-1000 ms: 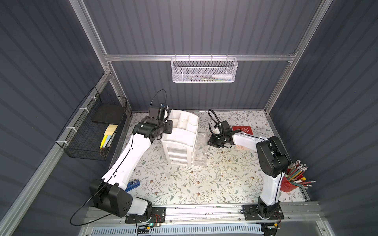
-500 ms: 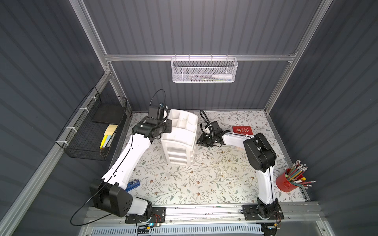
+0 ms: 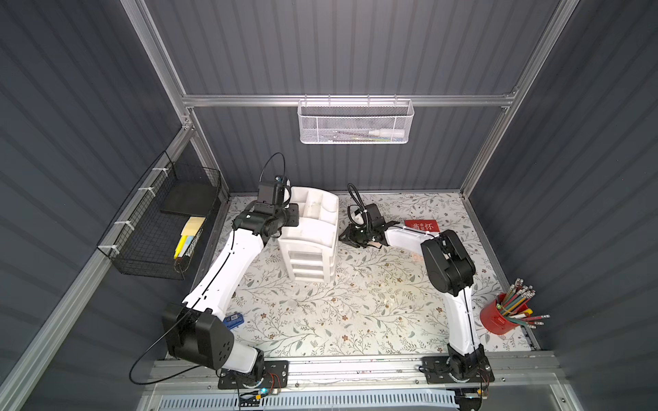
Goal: Take the postcards out of the drawer
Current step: Close the drawer in the storage box, then reset both arms
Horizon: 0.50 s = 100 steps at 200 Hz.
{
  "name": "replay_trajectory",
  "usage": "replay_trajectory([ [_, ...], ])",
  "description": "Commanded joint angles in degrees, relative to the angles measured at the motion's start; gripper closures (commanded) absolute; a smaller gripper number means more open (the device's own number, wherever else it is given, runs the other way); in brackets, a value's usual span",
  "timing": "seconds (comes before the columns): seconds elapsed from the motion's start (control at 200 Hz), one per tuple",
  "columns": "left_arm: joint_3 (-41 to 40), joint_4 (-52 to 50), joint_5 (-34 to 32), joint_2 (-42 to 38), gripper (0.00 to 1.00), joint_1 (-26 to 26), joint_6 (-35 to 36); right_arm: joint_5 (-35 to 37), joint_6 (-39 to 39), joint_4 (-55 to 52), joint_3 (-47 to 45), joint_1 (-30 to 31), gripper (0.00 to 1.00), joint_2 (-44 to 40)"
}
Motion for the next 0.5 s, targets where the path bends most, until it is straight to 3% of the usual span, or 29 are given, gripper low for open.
replay_trajectory([
  [0.0,1.0,2.1,2.0,-1.2,0.53,0.1,-0.2,0.3,-1.4,-0.6,-0.7,-1.2,0.72,-3.0],
  [0.24,3.6,2.5,0.9,-5.0,0.47,0.1,-0.2,3.4,-4.7,-2.9,-5.1,-3.2,0.71,-9.3],
  [0.495,7.8,0.3,-9.8,-6.0,0.4,0.3,2.6,11.3,-10.5,-8.9,-11.0,-5.7,0.62,-20.2],
])
